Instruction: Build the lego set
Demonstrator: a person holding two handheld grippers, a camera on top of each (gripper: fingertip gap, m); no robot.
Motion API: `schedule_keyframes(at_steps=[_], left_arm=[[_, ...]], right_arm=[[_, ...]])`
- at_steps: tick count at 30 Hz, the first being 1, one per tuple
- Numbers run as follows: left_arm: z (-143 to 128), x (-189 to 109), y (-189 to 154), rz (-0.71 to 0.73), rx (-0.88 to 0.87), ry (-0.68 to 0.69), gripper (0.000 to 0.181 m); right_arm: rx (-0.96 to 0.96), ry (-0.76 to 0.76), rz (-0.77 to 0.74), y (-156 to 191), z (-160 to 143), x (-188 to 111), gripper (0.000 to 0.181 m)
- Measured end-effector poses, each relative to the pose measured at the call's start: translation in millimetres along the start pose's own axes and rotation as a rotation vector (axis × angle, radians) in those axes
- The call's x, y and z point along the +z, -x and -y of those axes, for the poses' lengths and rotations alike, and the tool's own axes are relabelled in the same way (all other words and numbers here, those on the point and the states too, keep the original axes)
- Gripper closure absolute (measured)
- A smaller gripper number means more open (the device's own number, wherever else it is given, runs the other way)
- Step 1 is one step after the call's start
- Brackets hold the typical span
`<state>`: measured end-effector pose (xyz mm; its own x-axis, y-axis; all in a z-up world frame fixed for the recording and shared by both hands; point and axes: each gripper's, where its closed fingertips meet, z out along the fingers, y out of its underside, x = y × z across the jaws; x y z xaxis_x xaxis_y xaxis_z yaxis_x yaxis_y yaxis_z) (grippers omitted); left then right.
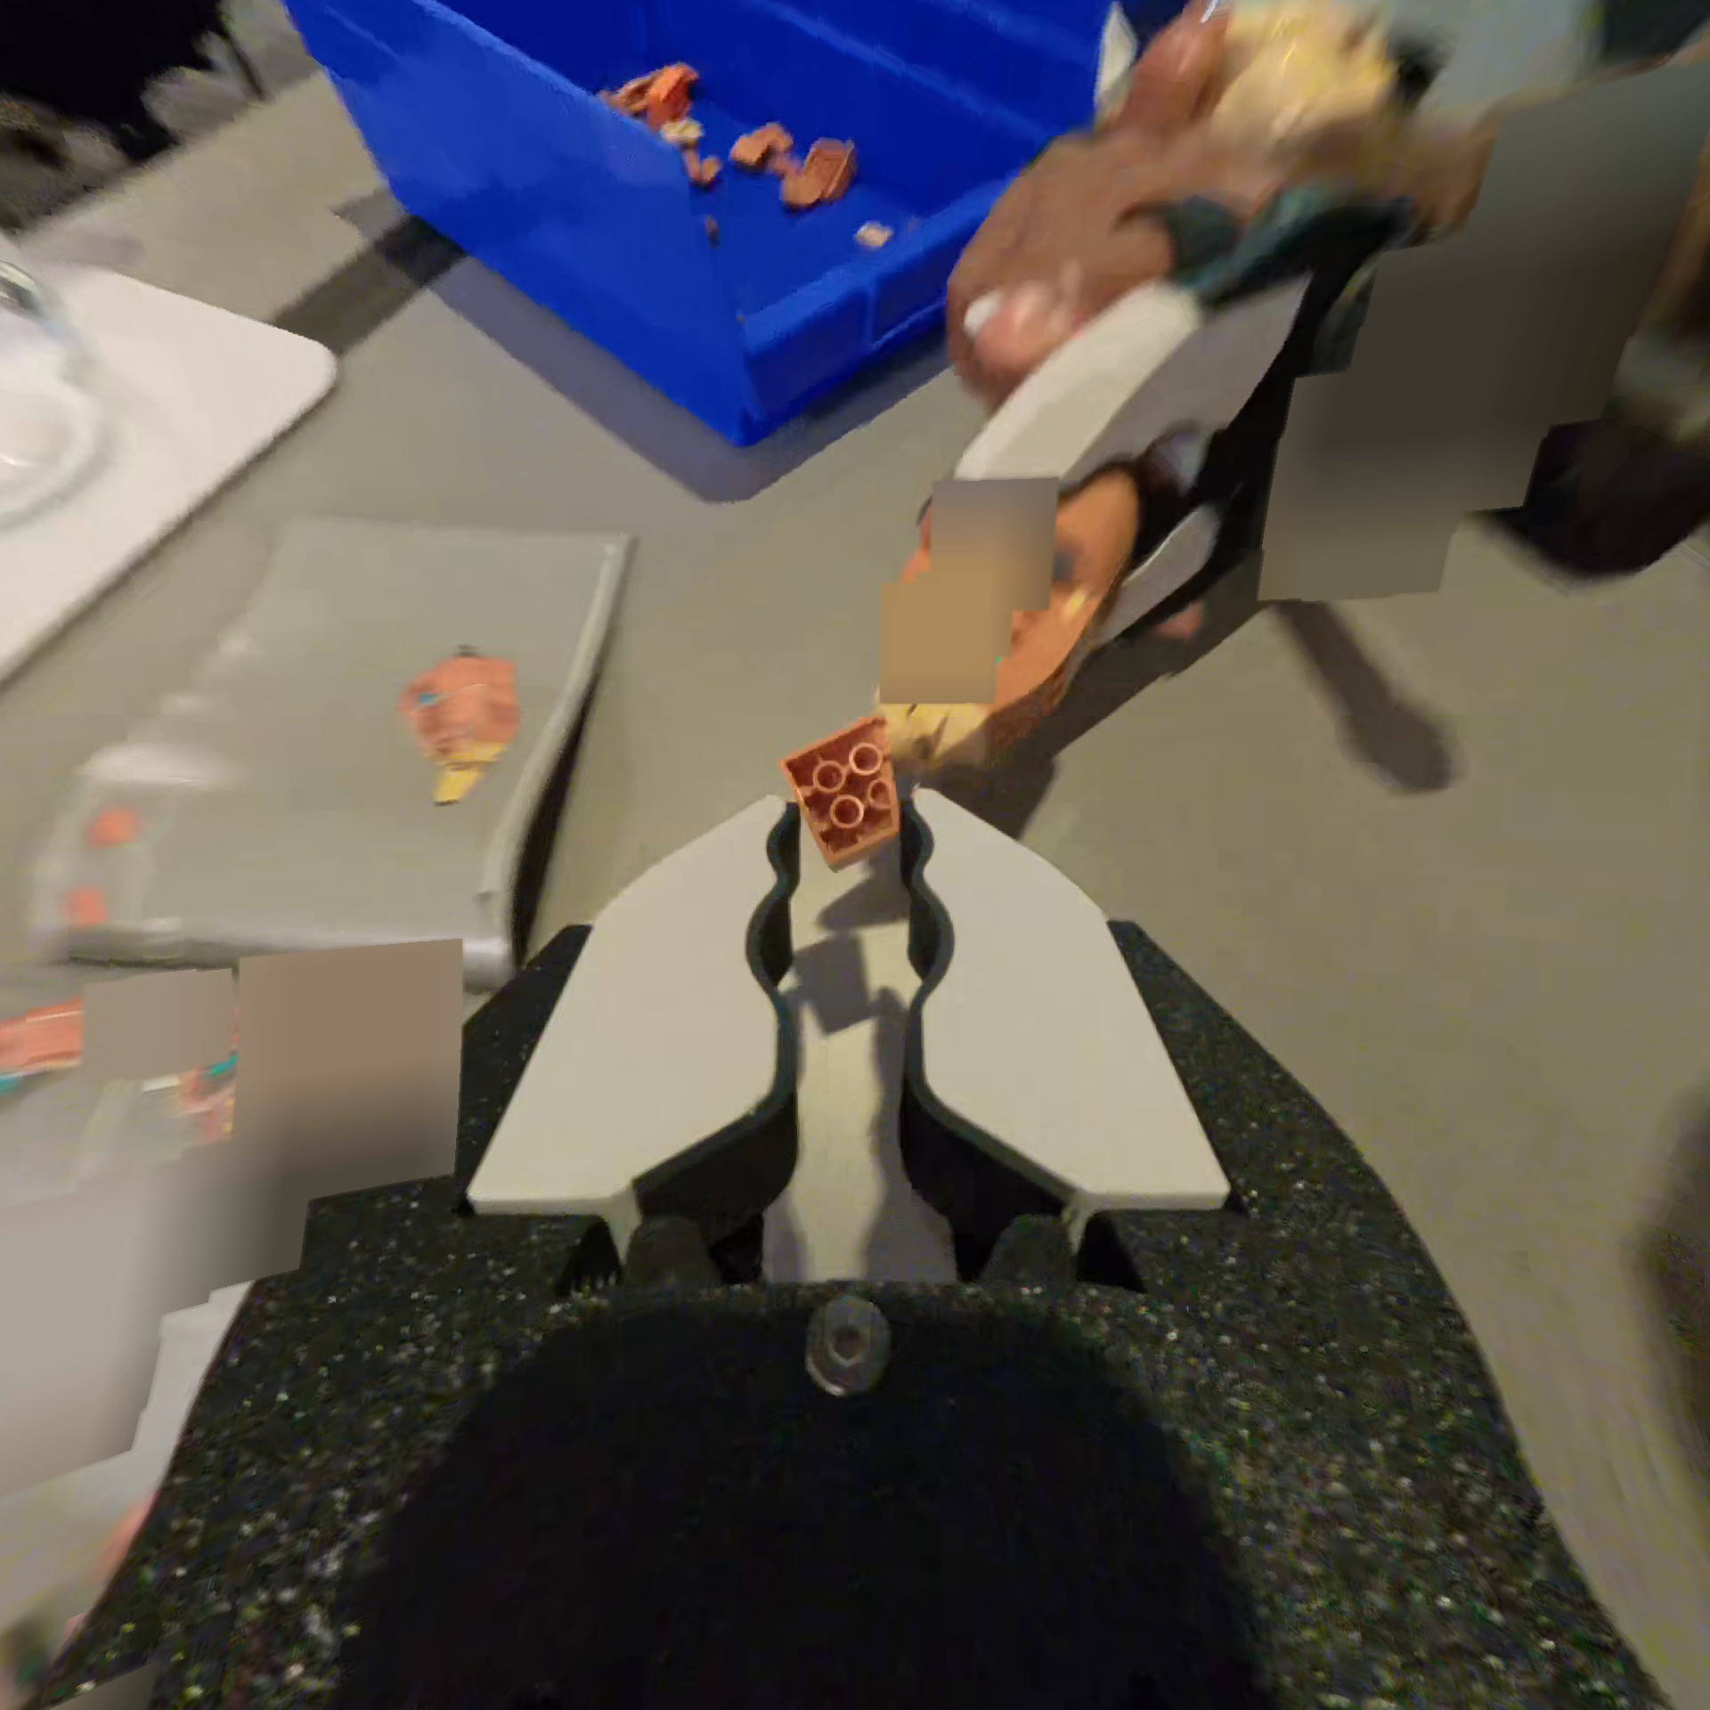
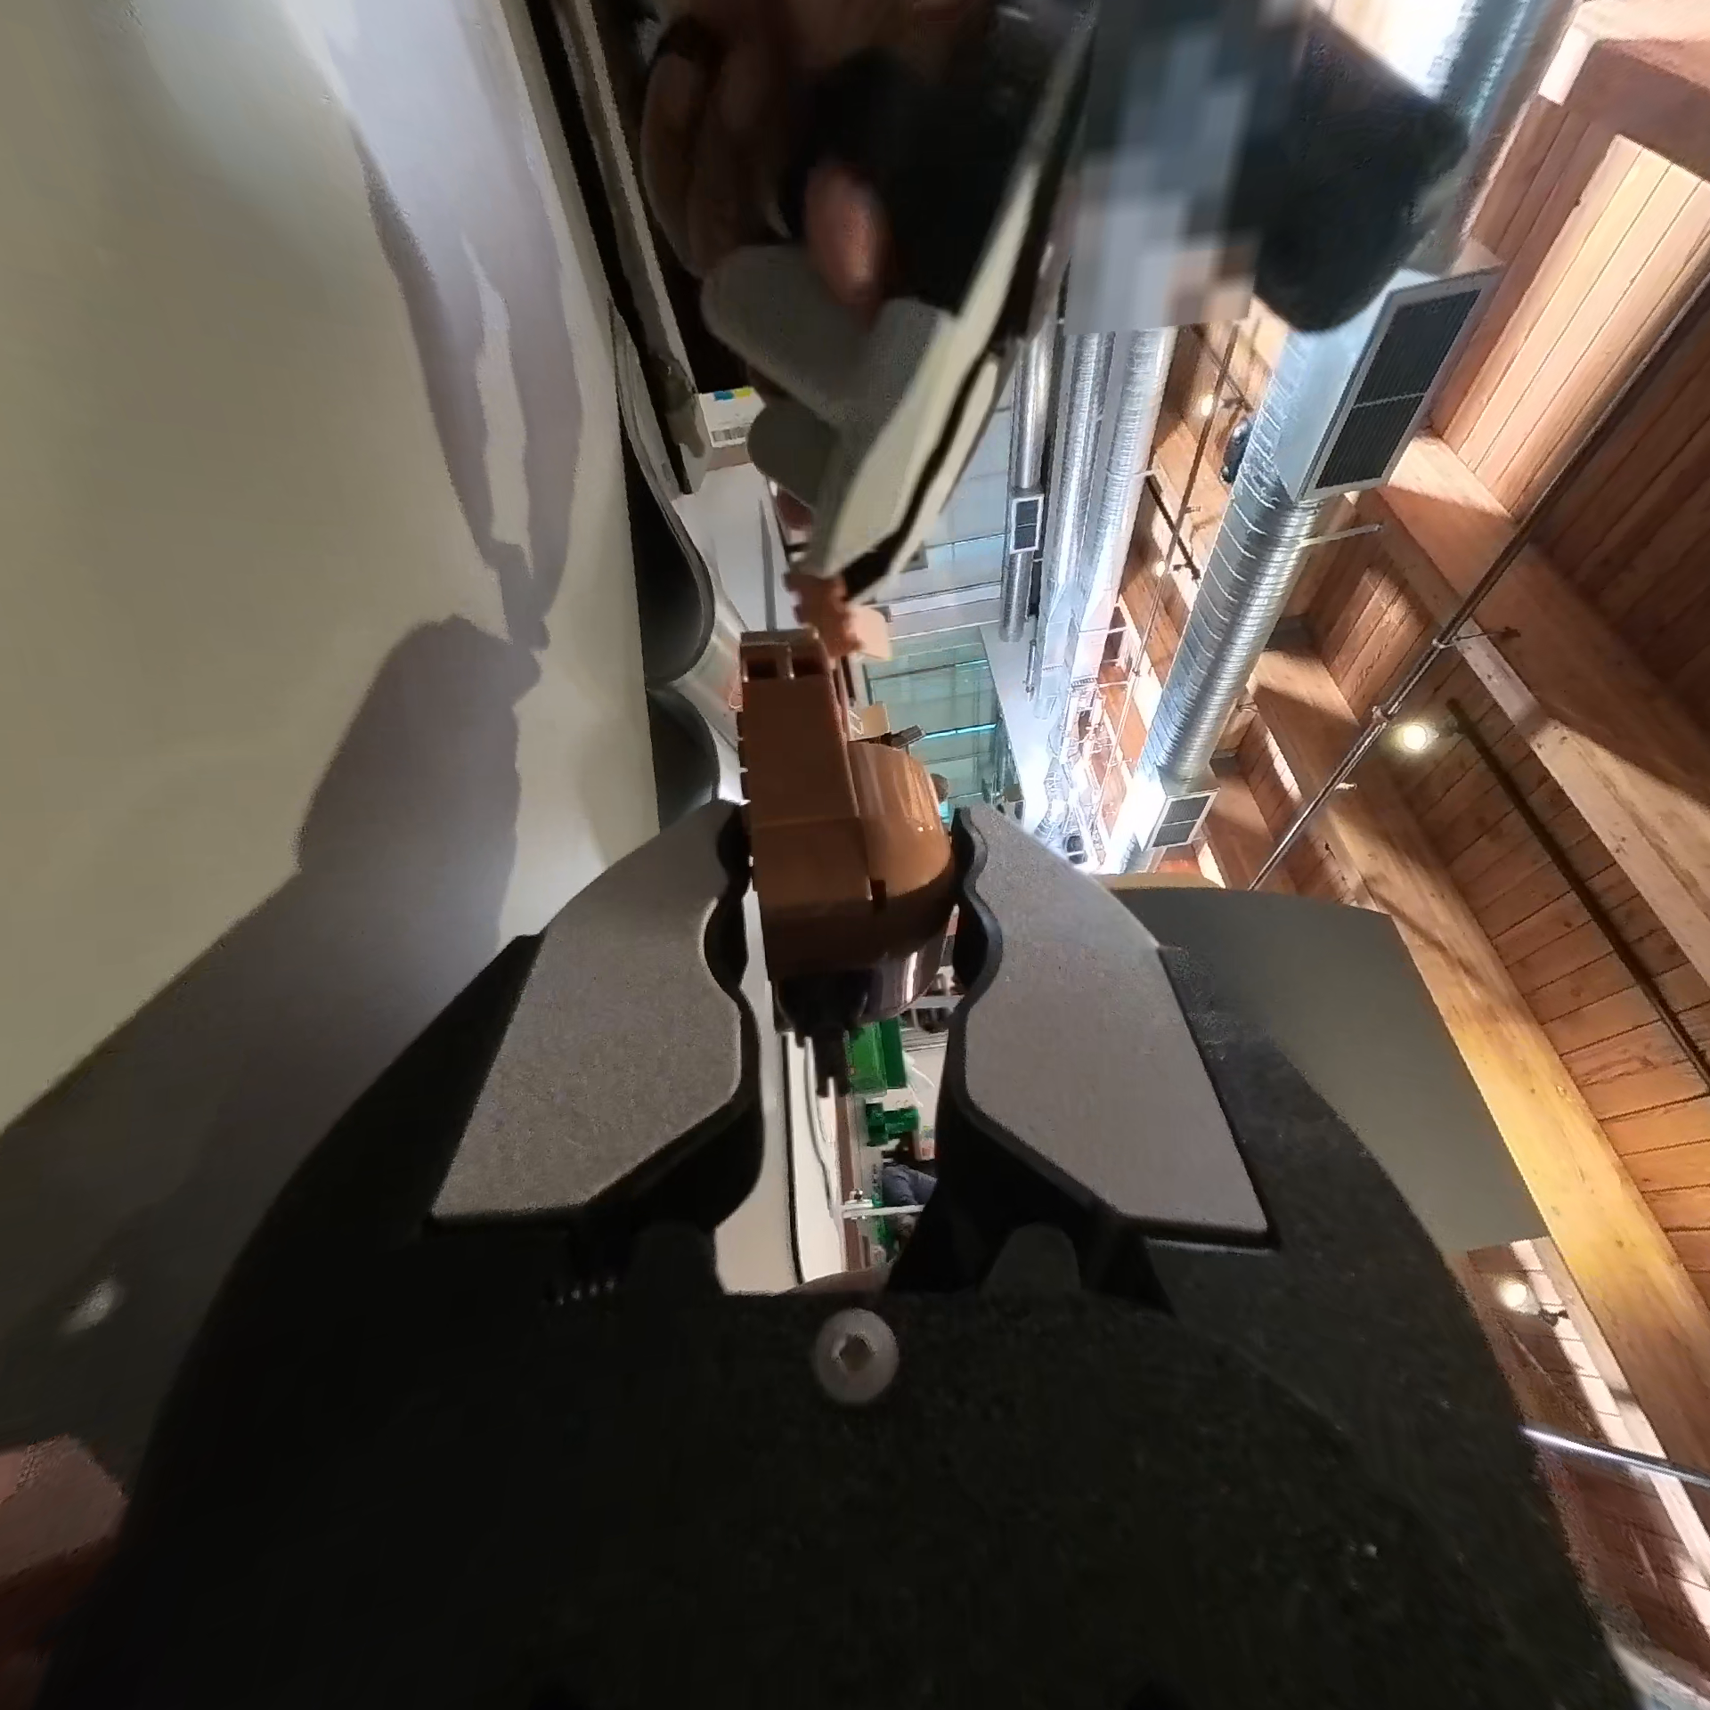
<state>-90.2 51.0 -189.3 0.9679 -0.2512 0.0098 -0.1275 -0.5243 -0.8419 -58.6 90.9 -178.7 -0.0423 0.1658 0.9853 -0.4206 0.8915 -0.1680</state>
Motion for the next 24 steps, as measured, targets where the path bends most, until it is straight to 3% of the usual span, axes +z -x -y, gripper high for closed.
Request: schedule_keyframes(at_steps=[4,8,16,24], left_arm=[[-21.5,5.3,9.9,0.198,0.294,0.118,0.161],[-28.8,17.9,5.7,0.257,0.438,0.152,0.161],[-20.9,20.4,9.2,0.333,0.527,0.079,0.162],[-37.0,26.0,7.3,0.288,0.528,0.126,0.158]], right_arm=[[0.032,-0.007,-0.008,-3.2,2.0,0.4,0.14],[0.024,-0.011,0.027,3.9,4.7,1.1,0.14],[0.016,-0.001,0.128,22.2,2.0,1.5,0.14],[0.016,0.011,0.179,31.5,0.0,1.4,0.14]])
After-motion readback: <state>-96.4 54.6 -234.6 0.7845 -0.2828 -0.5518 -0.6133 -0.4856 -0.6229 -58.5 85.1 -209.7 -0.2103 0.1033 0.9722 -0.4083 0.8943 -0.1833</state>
